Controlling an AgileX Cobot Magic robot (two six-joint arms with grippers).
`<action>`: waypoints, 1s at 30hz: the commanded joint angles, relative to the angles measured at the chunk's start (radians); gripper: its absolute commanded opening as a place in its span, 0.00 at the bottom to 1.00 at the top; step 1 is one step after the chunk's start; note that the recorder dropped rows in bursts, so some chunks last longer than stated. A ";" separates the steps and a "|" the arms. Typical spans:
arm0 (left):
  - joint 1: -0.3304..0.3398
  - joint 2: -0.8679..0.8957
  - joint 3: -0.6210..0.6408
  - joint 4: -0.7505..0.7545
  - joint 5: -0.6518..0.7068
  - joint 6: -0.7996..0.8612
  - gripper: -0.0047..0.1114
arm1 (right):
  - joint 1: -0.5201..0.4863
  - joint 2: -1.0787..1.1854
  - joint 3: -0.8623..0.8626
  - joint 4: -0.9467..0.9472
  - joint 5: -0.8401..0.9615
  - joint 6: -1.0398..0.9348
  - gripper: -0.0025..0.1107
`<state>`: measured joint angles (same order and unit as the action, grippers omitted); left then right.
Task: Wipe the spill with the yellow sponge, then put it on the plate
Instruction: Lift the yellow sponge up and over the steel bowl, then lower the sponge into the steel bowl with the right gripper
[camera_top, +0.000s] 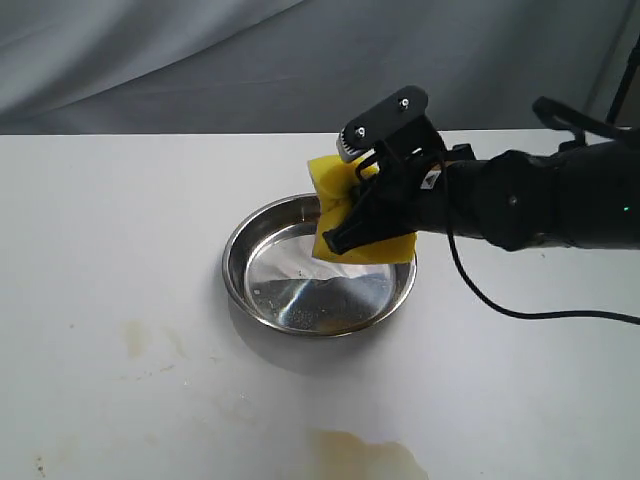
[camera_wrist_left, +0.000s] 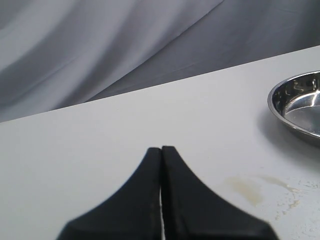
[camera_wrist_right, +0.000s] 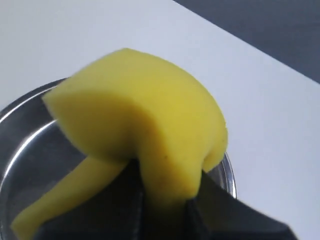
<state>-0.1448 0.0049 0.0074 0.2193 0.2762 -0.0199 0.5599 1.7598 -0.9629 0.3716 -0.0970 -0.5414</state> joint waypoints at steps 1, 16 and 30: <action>-0.005 -0.005 -0.007 -0.001 -0.011 -0.006 0.04 | 0.000 0.059 -0.005 0.024 -0.094 0.096 0.02; -0.005 -0.005 -0.007 -0.001 -0.011 -0.006 0.04 | 0.012 0.182 -0.005 -0.199 -0.269 0.359 0.02; -0.005 -0.005 -0.007 -0.001 -0.011 -0.006 0.04 | 0.047 0.224 -0.005 -0.234 -0.373 0.393 0.70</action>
<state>-0.1448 0.0049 0.0074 0.2193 0.2762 -0.0199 0.6079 1.9864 -0.9629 0.1261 -0.4368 -0.1547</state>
